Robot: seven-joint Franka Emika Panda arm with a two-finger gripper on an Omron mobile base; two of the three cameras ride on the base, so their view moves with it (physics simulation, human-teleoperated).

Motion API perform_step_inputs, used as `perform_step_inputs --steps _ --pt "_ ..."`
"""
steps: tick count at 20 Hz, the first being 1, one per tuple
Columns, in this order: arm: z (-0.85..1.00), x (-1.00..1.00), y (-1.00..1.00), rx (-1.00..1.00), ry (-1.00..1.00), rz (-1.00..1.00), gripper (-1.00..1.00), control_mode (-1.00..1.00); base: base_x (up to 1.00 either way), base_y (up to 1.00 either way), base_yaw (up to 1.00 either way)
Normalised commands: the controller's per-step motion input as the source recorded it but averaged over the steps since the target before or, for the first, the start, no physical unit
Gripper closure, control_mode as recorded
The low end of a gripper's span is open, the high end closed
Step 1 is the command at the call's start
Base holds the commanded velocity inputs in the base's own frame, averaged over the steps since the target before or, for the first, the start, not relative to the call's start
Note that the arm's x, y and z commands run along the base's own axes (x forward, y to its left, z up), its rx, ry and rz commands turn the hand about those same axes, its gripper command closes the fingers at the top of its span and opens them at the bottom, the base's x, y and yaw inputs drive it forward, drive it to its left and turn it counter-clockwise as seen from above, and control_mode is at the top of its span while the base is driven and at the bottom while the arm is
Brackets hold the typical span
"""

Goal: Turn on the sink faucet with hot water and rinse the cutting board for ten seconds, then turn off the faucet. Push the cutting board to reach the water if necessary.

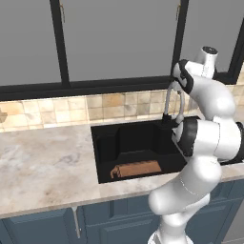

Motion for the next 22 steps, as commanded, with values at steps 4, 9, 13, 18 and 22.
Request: perform_step_inputs --steps 4,9,13,18,22 --pt "-0.26 0.42 -0.01 0.00 0.00 0.00 -1.00 -1.00 0.00 0.00 0.00" --pt "-0.20 0.34 -0.01 0.00 0.00 0.00 -1.00 -1.00 0.00 0.00 0.00" --pt "-0.06 0.15 0.00 0.00 0.00 0.00 -1.00 -1.00 0.00 0.00 0.00" --pt "-0.06 0.05 0.00 0.00 0.00 0.00 -1.00 -1.00 0.00 0.00 0.00" --pt "-0.13 0.00 0.02 0.00 0.01 0.00 -1.00 -1.00 0.00 0.00 0.00"
